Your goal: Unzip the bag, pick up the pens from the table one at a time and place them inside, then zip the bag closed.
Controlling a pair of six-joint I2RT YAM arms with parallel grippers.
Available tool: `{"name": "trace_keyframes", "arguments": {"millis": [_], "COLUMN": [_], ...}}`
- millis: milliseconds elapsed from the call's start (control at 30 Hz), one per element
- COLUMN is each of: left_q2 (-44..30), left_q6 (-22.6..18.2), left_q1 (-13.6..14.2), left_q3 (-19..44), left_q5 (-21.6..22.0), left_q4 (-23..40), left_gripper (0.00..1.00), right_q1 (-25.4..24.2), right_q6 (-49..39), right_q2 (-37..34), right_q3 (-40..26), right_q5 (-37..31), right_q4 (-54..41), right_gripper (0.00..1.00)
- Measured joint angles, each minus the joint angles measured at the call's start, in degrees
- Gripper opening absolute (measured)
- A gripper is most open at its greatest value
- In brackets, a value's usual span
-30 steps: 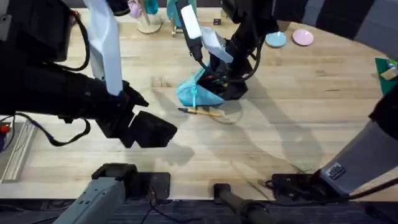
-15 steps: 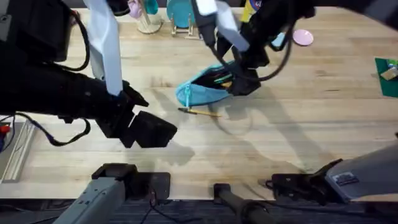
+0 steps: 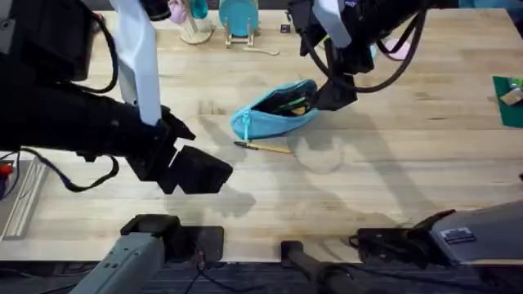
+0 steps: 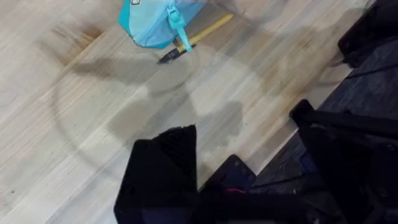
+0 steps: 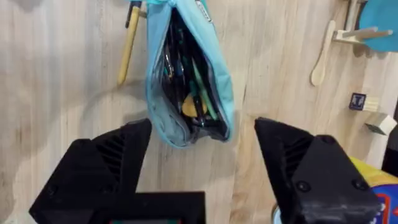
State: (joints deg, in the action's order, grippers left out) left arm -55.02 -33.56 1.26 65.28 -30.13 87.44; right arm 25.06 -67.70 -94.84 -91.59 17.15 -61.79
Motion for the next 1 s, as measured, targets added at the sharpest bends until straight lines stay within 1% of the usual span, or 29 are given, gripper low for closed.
{"name": "trace_keyframes", "arguments": {"millis": [633,800,1000], "left_q2": [0.00,0.00,0.01], "left_q6": [0.00,0.00,0.02], "left_q1": [0.00,0.00,0.00], "left_q3": [0.00,0.00,0.00], "left_q5": [0.01,1.00,1.40], "left_q4": [0.00,0.02,0.02], "left_gripper": [0.994,0.995,0.994], "right_q1": [0.00,0.00,0.00], "right_q6": [0.00,0.02,3.22], "right_q2": [0.00,0.00,0.00], "right_q3": [0.00,0.00,0.00], "right_q5": [0.01,0.02,0.02], "right_q4": [-0.12,-0.91,-1.08], "right_gripper": [0.998,0.998,0.997]}}
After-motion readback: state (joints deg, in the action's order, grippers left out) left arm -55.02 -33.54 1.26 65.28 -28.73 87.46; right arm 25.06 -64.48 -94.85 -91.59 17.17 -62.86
